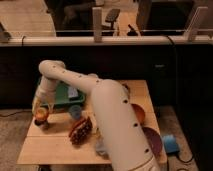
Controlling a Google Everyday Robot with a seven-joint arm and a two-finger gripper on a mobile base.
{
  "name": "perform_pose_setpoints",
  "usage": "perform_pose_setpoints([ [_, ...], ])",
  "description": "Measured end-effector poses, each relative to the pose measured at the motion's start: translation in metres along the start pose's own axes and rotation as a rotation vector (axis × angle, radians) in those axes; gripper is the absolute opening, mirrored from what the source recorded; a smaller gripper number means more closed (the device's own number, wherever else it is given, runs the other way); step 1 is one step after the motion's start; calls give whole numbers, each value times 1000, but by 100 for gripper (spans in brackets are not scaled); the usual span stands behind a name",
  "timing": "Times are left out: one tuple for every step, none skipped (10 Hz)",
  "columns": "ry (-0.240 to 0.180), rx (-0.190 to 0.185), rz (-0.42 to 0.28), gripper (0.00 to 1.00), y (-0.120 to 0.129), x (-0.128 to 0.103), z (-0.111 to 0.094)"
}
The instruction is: Place apple in metal cup
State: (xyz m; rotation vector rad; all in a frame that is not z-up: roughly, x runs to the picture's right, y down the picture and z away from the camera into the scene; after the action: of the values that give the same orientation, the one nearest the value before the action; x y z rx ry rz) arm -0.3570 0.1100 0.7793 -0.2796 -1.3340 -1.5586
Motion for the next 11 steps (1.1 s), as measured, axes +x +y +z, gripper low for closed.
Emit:
perform_pose_setpoints([
  [1,4,-2,37,0,0,0],
  [-1,6,-4,47,0,-1,0],
  [-2,8,-5,56,-1,-1,1],
  [-4,9,-8,68,-1,0,1],
  [-5,10,-10,77,-2,0,2],
  [-8,9,-10,80,-2,0,2],
  [-9,10,-10,80,-2,0,2],
  [-10,11,-11,80,-1,0,2],
  [-12,15,-15,80,-1,0,3],
  [-13,15,-15,80,0,0,3],
  [-13,16,-15,80,0,0,2],
])
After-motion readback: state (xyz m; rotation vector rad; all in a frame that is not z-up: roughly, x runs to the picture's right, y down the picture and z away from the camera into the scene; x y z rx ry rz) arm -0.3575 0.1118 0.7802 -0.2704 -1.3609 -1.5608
